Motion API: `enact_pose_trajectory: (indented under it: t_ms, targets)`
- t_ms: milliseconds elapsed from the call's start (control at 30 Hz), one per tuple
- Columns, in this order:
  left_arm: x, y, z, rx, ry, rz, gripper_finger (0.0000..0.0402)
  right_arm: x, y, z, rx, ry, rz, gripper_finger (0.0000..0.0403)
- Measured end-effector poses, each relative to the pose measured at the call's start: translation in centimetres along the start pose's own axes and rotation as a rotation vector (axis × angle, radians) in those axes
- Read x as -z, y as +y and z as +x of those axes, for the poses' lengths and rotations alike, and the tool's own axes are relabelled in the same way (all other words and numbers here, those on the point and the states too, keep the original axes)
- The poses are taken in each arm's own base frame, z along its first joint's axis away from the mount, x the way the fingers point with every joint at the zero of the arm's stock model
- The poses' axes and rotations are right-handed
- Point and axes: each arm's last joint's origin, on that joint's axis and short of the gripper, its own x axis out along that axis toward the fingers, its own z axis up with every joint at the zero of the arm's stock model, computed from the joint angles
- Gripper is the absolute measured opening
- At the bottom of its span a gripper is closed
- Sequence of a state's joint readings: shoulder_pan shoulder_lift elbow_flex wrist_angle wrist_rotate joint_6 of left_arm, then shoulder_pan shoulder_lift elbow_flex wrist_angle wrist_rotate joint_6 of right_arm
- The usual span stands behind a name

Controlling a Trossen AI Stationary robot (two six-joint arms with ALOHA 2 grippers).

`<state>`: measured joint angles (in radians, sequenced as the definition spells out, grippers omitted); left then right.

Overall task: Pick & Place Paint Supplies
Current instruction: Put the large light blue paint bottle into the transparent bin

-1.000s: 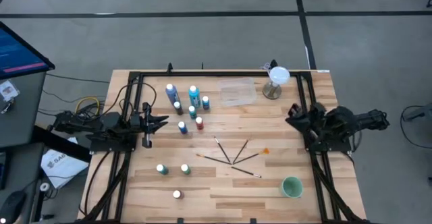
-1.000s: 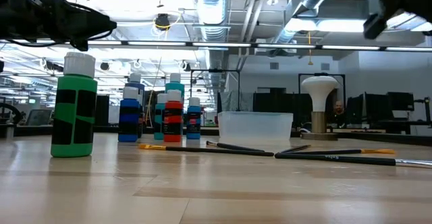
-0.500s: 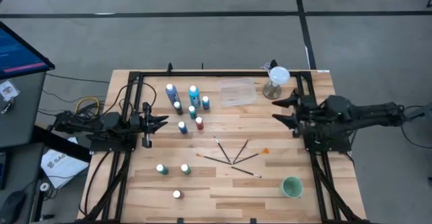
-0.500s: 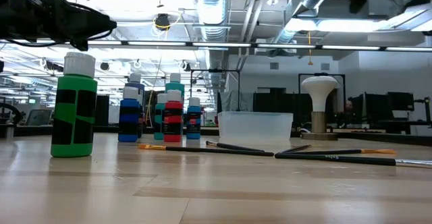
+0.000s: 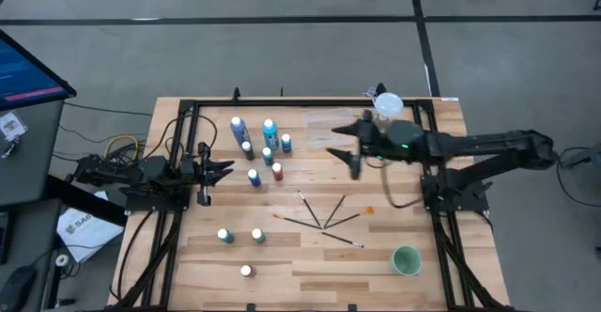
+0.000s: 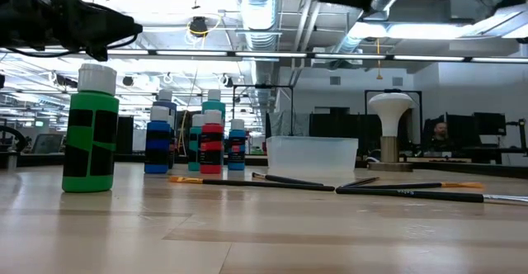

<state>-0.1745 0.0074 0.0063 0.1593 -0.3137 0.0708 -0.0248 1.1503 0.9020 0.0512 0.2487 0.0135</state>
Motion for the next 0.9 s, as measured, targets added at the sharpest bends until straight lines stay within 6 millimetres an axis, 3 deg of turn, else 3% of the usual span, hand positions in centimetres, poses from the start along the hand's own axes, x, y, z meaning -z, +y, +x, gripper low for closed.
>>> enact_pose_trajectory:
  t_ms: [167,433,767,900]
  targets:
    - [0.0,0.0,0.0,0.0,-0.001,0.0,0.0001,-1.7,-0.1,5.2,0.032,0.011,-0.102,0.0279]
    - [-0.1,0.0,0.0,0.0,-0.006,-0.002,0.0001,-2.4,-0.7,13.0,0.083,0.039,-0.105,0.0279]
    - [-0.1,0.0,0.0,0.0,-0.007,-0.002,0.0001,0.4,-2.9,21.0,0.054,0.109,0.004,0.0279]
    - [-0.1,0.0,0.0,0.0,-0.007,-0.002,0.0001,1.8,-3.9,23.1,0.078,0.134,0.017,0.0279]
